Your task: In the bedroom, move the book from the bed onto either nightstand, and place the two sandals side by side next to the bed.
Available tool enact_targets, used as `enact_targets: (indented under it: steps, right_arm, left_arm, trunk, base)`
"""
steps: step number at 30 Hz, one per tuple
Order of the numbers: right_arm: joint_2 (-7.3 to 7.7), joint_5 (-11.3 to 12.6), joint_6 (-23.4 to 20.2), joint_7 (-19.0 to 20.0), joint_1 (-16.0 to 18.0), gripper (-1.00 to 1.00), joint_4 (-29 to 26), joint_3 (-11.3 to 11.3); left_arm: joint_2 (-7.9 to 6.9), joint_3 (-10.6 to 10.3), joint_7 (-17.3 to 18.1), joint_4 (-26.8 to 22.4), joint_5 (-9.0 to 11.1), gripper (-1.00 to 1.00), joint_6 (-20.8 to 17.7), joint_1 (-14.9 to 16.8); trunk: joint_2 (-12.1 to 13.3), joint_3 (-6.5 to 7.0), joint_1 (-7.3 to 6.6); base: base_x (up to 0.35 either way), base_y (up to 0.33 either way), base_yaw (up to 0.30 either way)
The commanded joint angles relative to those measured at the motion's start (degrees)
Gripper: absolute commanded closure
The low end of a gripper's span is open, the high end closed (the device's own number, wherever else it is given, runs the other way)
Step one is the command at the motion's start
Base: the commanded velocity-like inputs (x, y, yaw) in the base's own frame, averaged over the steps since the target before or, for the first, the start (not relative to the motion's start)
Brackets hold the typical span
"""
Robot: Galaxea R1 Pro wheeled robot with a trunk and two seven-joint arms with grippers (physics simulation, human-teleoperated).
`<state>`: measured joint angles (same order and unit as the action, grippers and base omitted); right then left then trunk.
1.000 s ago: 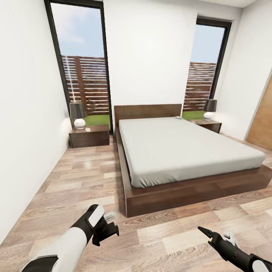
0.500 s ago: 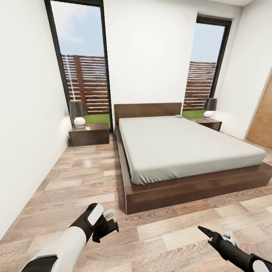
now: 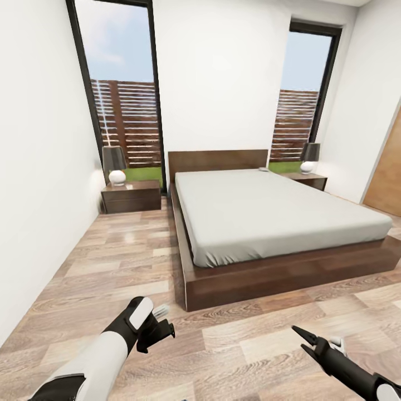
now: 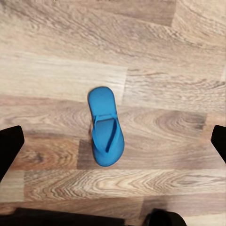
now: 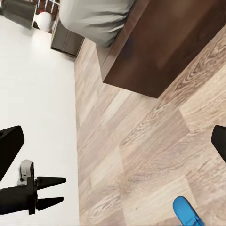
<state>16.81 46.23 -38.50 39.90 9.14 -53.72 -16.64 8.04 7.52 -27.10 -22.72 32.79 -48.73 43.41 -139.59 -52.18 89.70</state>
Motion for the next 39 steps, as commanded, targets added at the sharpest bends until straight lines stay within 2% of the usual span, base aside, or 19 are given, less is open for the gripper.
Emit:
enact_targets:
  steps: [1,9,19,26,39]
  right_arm:
    - [0.16,0.2,-0.4,1.2,0.0,-1.0,0.0,-0.3]
    - [1.5,0.3,-2.9,10.1,-0.2,-1.0,0.0,-2.9]
    - [2.27,-0.1,-5.5,19.1,-0.4,-1.0,-0.1,-3.8]
    - [3.16,0.0,-5.8,20.4,-0.4,-1.0,-0.1,-3.9]
    - [3.33,-0.1,-5.8,20.6,-0.4,-1.0,-0.1,-3.8]
  left_arm:
    - [0.04,0.2,-0.6,-0.1,0.6,-1.0,-0.1,0.1]
    - [0.1,0.2,-0.7,-0.1,0.6,-1.0,-0.2,0.2]
    - [0.09,0.1,-0.7,0.0,0.5,-1.0,-0.2,0.3]
    - [0.12,0.0,-0.7,0.1,0.4,-1.0,-0.1,0.3]
    - [0.18,-0.1,-0.7,0.1,0.6,-1.0,0.0,0.3]
  trunk:
    - [-0.4,-0.25,0.21]
    - [-3.6,-1.68,1.97]
    - [-3.8,-3.9,2.23]
    - [-3.9,-5.45,2.41]
    - [-4.1,-8.33,2.74]
  base:
    - [0.0,0.0,0.0]
    - [0.0,0.0,0.0]
    - [0.0,0.0,0.0]
    - [0.0,0.0,0.0]
    - [0.0,0.0,0.0]
